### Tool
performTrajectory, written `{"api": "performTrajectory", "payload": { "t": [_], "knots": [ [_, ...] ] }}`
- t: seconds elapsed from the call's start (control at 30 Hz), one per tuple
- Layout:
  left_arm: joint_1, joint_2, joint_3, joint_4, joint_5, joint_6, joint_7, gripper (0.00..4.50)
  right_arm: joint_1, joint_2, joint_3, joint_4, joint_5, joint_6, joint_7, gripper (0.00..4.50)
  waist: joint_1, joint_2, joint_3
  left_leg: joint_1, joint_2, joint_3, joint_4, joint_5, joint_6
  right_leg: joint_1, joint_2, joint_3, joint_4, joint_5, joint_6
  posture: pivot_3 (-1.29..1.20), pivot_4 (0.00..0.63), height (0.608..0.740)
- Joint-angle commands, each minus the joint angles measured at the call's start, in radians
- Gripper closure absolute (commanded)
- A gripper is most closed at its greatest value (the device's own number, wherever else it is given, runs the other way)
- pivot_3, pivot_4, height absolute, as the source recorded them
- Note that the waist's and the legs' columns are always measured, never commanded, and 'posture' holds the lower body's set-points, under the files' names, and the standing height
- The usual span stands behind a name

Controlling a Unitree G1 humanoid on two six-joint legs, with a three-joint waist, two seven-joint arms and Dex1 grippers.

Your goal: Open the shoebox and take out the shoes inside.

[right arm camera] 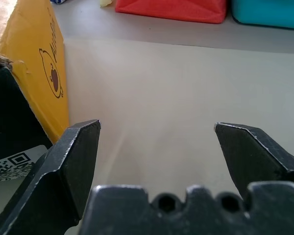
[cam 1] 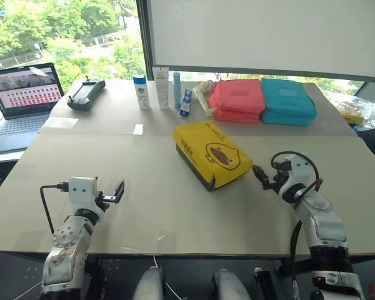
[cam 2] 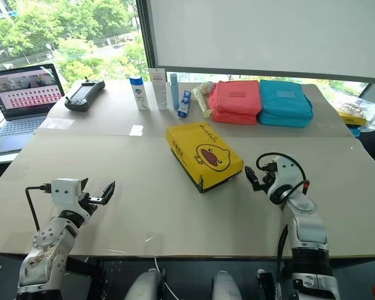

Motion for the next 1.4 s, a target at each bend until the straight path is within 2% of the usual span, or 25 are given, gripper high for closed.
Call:
{"api": "performTrajectory", "payload": {
  "t": [0.03, 0.13, 0.17, 0.27, 0.3, 0.37, 0.4, 0.43, 0.57, 0.6, 0.7, 0.8, 0.93, 1.13, 1.4],
  "knots": [
    [-0.029, 0.023, 0.044, 0.007, -0.018, -0.048, -0.023, 0.0, -0.016, -0.016, -0.044, -0.055, 0.027, -0.003, -0.008, 0.06, 0.0, 0.0, 0.0, 0.0, 0.0, 0.0, 0.0, 0.0, 0.0, 0.0, 0.0, 0.0, 0.0, 0.0, 0.0, 0.0, 0.15, 0.715],
    [-0.106, 0.079, 0.096, 0.064, -0.063, -0.065, -0.076, 0.0, -0.033, -0.052, -0.079, -0.131, 0.066, 0.059, 0.001, 0.06, 0.002, 0.0, 0.001, 0.0, 0.0, 0.0, 0.0, 0.0, 0.0, -0.001, 0.0, 0.0, 0.001, 0.0, 0.0, 0.0, 0.15, 0.715],
    [-0.132, 0.089, 0.096, 0.079, -0.067, -0.071, -0.088, 0.26, -0.037, -0.066, -0.081, -0.145, 0.067, 0.079, 0.002, 0.29, 0.003, 0.0, 0.002, 0.0, 0.0, 0.0, 0.0, 0.0, 0.0, -0.001, 0.0, 0.0, 0.002, 0.0, 0.0, 0.0, 0.15, 0.715],
    [-0.225, 0.126, 0.08, 0.158, -0.065, -0.099, -0.147, 1.19, -0.024, -0.148, -0.088, -0.198, 0.094, 0.176, 0.053, 1.24, 0.008, 0.0, 0.002, 0.0, 0.0, 0.0, 0.001, 0.0, 0.0, 0.0, 0.0, 0.0, 0.001, 0.0, 0.0, 0.0, 0.15, 0.715],
    [-0.259, 0.135, 0.072, 0.192, -0.061, -0.11, -0.165, 1.36, -0.011, -0.183, -0.091, -0.216, 0.102, 0.205, 0.076, 1.39, 0.012, 0.0, 0.002, 0.0, 0.0, 0.0, 0.001, 0.0, 0.0, 0.0, -0.001, 0.0, 0.001, 0.0, 0.0, 0.0, 0.15, 0.715],
    [-0.331, 0.153, 0.051, 0.275, -0.05, -0.132, -0.209, 2.19, 0.021, -0.243, -0.095, -0.272, 0.143, 0.27, 0.136, 2.25, 0.019, 0.0, 0.002, 0.0, 0.0, 0.0, 0.002, 0.0, 0.0, 0.001, -0.001, 0.0, 0.0, 0.0, 0.0, 0.0, 0.15, 0.715],
    [-0.367, 0.161, 0.038, 0.317, -0.041, -0.148, -0.229, 2.43, 0.039, -0.271, -0.089, -0.304, 0.164, 0.303, 0.167, 2.46, 0.023, 0.0, 0.002, 0.0, -0.001, 0.0, 0.001, 0.0, 0.0, 0.001, -0.001, 0.0, 0.0, 0.0, 0.0, 0.0, 0.15, 0.715],
    [-0.407, 0.165, 0.024, 0.364, -0.034, -0.164, -0.251, 2.89, 0.061, -0.302, -0.077, -0.341, 0.18, 0.334, 0.199, 2.88, 0.024, 0.0, 0.002, 0.0, 0.0, 0.0, 0.001, 0.0, 0.0, 0.001, 0.0, 0.0, 0.0, 0.0, 0.0, 0.0, 0.15, 0.715],
    [-0.555, 0.173, -0.04, 0.55, 0.014, -0.244, -0.332, 4.3, 0.131, -0.383, -0.059, -0.457, 0.246, 0.447, 0.275, 4.24, 0.026, -0.002, 0.003, -0.001, 0.0, 0.0, 0.001, 0.003, 0.005, 0.001, 0.0, 0.0, 0.0, -0.001, 0.0, 0.0, 0.15, 0.715],
    [-0.603, 0.173, -0.061, 0.616, 0.034, -0.278, -0.352, 4.5, 0.147, -0.396, -0.056, -0.489, 0.264, 0.473, 0.288, 4.46, 0.025, -0.002, 0.003, -0.001, -0.001, 0.0, 0.001, 0.004, 0.007, 0.001, 0.0, 0.0, -0.001, -0.001, 0.001, 0.0, 0.15, 0.715],
    [-0.734, 0.167, -0.124, 0.816, 0.109, -0.377, -0.383, 4.5, 0.156, -0.394, -0.042, -0.544, 0.301, 0.529, 0.289, 4.46, 0.021, -0.005, 0.005, -0.001, -0.001, 0.0, 0.001, 0.004, 0.007, 0.001, 0.0, 0.0, -0.002, -0.001, 0.001, 0.0, 0.15, 0.715],
    [-0.885, 0.142, -0.217, 1.041, 0.225, -0.487, -0.375, 4.5, 0.12, -0.33, 0.004, -0.561, 0.318, 0.552, 0.25, 4.46, 0.024, -0.01, 0.008, -0.001, -0.001, 0.0, 0.001, 0.004, 0.007, 0.0, 0.0, 0.0, -0.001, -0.001, 0.002, 0.0, 0.15, 0.715],
    [-0.984, 0.09, -0.246, 1.171, 0.263, -0.564, -0.359, 4.5, 0.053, -0.267, 0.088, -0.472, 0.247, 0.513, 0.205, 4.46, 0.023, -0.013, 0.01, -0.003, -0.001, 0.0, 0.003, 0.004, 0.007, 0.0, 0.0, 0.0, -0.002, 0.0, 0.003, 0.0, 0.15, 0.715],
    [-0.979, 0.065, -0.226, 1.137, 0.238, -0.581, -0.374, 4.5, -0.057, -0.206, 0.146, -0.249, 0.139, 0.367, 0.193, 4.46, 0.02, -0.014, 0.011, -0.004, -0.001, 0.0, 0.001, 0.005, 0.008, -0.001, 0.0, 0.0, -0.001, 0.004, 0.008, 0.0, 0.15, 0.715],
    [-0.845, 0.119, -0.179, 0.901, 0.186, -0.472, -0.374, 4.5, -0.284, -0.165, 0.158, 0.144, 0.002, 0.103, 0.199, 4.46, 0.011, -0.013, 0.012, -0.004, -0.001, 0.0, 0.001, 0.005, 0.008, -0.001, 0.0, 0.0, 0.0, 0.004, 0.007, 0.0, 0.15, 0.715]
  ]
}}
